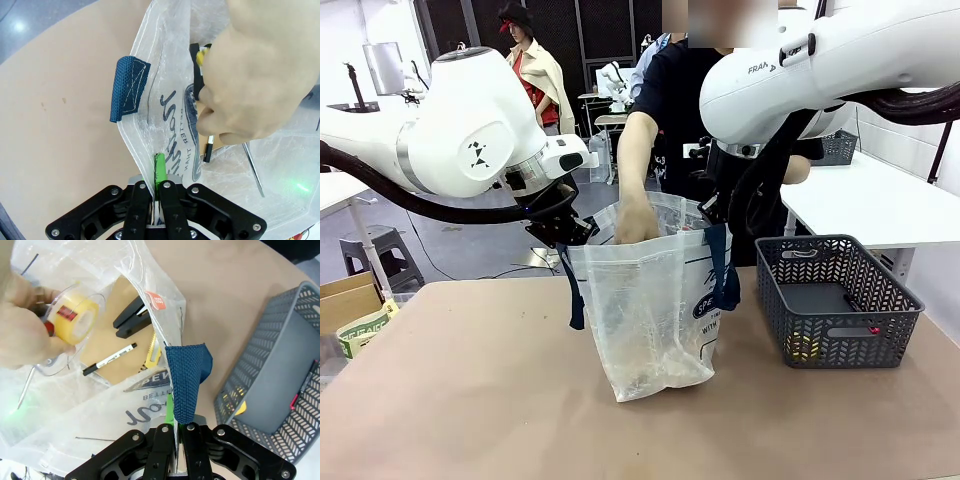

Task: Transfer purchased items from the store into the shopping bag.
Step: Move the Reusable shopping bag to the right side of the table.

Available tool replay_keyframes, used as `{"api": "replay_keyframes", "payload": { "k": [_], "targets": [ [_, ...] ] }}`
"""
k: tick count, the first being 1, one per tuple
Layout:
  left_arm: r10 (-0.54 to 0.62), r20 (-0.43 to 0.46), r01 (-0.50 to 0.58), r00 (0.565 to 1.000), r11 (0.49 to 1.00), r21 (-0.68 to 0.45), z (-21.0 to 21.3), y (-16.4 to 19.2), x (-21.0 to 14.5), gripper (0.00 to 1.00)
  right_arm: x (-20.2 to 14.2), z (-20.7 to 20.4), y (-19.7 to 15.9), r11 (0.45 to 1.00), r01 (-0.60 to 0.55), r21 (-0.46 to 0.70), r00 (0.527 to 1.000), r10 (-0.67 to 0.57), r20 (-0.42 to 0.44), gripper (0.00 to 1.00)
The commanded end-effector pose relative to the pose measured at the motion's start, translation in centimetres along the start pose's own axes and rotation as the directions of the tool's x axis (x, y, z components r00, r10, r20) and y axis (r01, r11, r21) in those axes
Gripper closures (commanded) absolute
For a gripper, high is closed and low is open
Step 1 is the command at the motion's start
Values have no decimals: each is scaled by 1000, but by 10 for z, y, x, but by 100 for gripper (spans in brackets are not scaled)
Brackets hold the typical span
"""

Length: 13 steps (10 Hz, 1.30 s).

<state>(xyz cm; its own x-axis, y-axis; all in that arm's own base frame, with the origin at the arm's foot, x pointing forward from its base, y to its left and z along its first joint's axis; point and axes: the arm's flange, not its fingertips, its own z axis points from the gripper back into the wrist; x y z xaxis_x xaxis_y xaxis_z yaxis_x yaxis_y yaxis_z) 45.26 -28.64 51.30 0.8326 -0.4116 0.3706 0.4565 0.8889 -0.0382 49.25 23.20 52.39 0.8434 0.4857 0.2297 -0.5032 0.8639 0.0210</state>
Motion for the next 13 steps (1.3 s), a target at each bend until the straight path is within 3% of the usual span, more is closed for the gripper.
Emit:
{"api": "replay_keyframes", "payload": {
  "k": [1, 13],
  "targets": [
    [-1, 1, 1, 1000, 1000, 1, 0, 1, 0, 100, 0, 0, 0, 1000, 1, 0, 1000, -1, 0, 100],
    [-1, 1, 1, 1000, 1000, 1, 0, 1, 0, 100, 0, 0, 0, 1000, 1, 0, 1000, -1, 0, 100]
  ]
}}
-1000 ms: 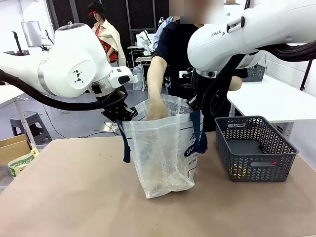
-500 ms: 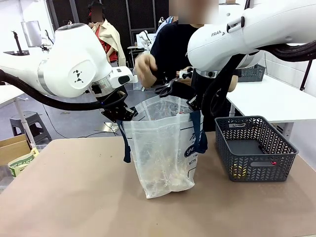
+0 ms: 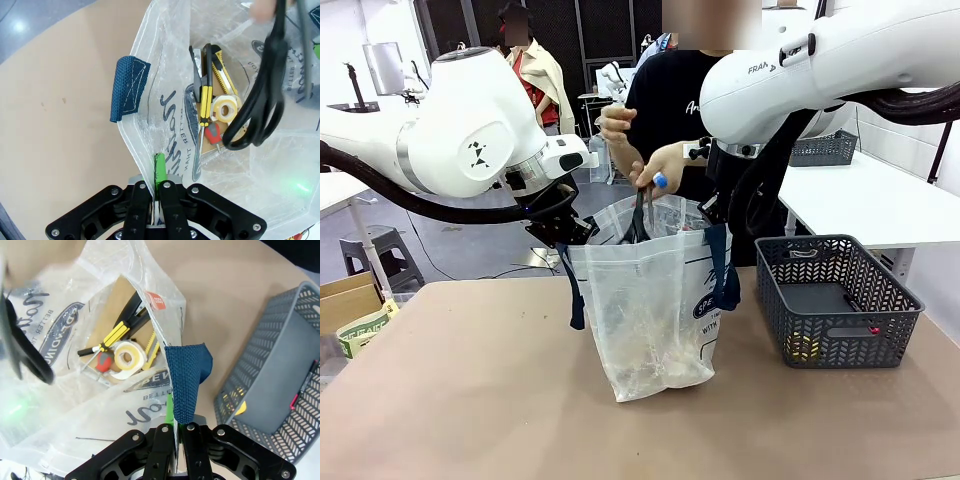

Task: Transfer purchased items from the store into the shopping bag.
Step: Move the Reusable shopping bag to the right side of the table.

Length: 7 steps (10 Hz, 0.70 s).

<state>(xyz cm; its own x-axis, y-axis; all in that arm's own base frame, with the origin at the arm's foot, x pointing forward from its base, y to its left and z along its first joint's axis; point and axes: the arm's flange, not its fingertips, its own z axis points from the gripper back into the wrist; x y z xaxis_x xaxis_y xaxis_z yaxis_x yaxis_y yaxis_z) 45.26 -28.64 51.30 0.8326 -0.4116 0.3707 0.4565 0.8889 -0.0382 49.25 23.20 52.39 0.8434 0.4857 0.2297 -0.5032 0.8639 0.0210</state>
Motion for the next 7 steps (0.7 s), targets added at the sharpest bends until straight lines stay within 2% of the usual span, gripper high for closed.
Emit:
{"api": "replay_keyframes", "payload": {
  "k": [1, 7],
  "targets": [
    [-1, 1, 1, 1000, 1000, 1, 0, 1, 0, 100, 0, 0, 0, 1000, 1, 0, 1000, -1, 0, 100],
    [-1, 1, 1, 1000, 1000, 1, 0, 1, 0, 100, 0, 0, 0, 1000, 1, 0, 1000, -1, 0, 100]
  ]
}}
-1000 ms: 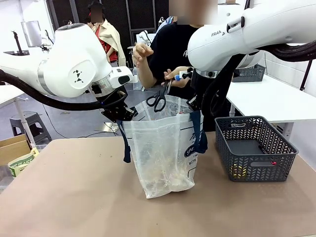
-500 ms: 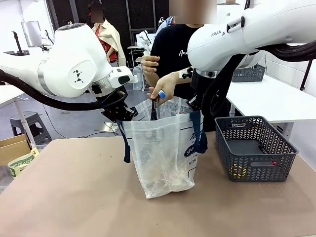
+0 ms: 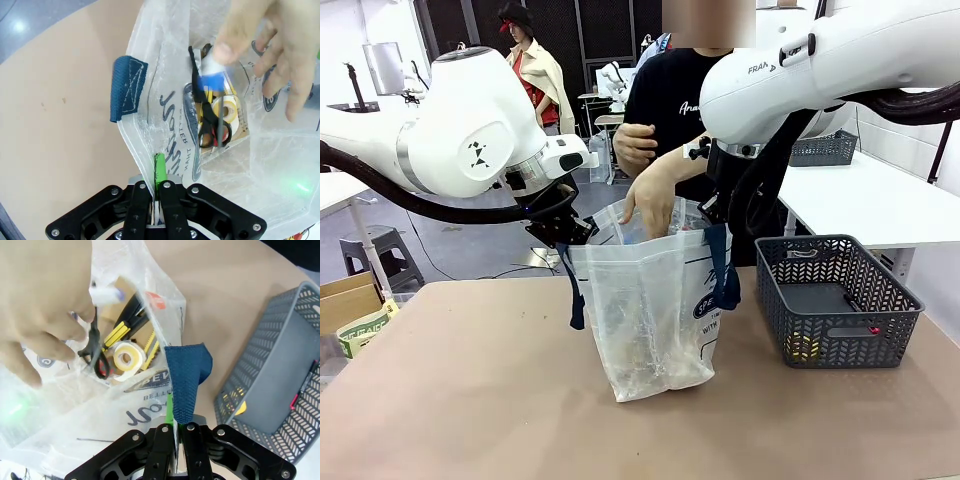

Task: Transfer purchased items from the store into the shopping bag.
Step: Move the Reusable shopping bag to the right side of the table.

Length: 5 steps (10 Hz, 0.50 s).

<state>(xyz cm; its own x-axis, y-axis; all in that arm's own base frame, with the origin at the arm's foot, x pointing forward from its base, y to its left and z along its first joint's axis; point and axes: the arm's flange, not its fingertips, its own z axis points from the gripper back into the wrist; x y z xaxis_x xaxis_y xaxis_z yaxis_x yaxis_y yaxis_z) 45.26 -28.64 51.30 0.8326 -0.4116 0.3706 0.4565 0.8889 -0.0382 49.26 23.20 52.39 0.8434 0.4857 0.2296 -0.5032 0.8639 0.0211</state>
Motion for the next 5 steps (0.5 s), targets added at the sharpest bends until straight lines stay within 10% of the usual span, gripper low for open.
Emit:
{"api": "replay_keyframes", "payload": {
  "k": [1, 5],
  "targets": [
    [-1, 1, 1, 1000, 1000, 1, 0, 1, 0, 100, 0, 0, 0, 1000, 1, 0, 1000, -1, 0, 100],
    [-1, 1, 1, 1000, 1000, 1, 0, 1, 0, 100, 0, 0, 0, 1000, 1, 0, 1000, -1, 0, 100]
  ]
}}
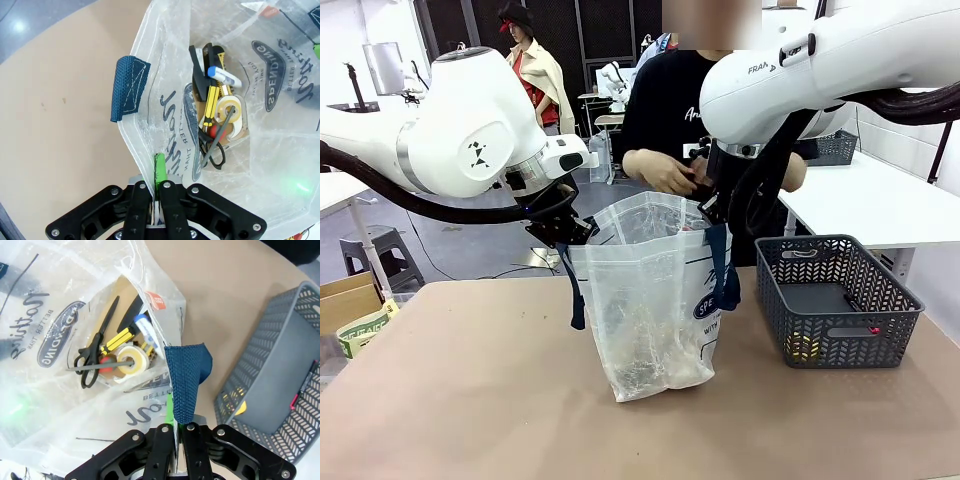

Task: Transfer purchased items from the store into the shopping bag.
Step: Move the Reusable shopping bag to the right side of the table.

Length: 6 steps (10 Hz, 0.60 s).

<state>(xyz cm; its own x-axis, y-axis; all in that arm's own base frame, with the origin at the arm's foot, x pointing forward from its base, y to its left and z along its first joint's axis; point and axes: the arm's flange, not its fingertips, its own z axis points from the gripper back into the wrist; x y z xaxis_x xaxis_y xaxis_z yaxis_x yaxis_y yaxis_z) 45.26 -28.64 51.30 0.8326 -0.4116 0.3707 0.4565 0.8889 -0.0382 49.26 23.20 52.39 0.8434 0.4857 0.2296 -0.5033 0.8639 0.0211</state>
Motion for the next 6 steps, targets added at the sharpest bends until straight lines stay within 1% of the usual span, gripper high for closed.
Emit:
{"api": "replay_keyframes", "payload": {
  "k": [1, 6],
  "targets": [
    [-1, 1, 1, 1000, 1000, 1, 0, 1, 0, 100, 0, 0, 0, 1000, 1, 0, 1000, -1, 0, 100],
    [-1, 1, 1, 1000, 1000, 1, 0, 1, 0, 100, 0, 0, 0, 1000, 1, 0, 1000, -1, 0, 100]
  ]
}}
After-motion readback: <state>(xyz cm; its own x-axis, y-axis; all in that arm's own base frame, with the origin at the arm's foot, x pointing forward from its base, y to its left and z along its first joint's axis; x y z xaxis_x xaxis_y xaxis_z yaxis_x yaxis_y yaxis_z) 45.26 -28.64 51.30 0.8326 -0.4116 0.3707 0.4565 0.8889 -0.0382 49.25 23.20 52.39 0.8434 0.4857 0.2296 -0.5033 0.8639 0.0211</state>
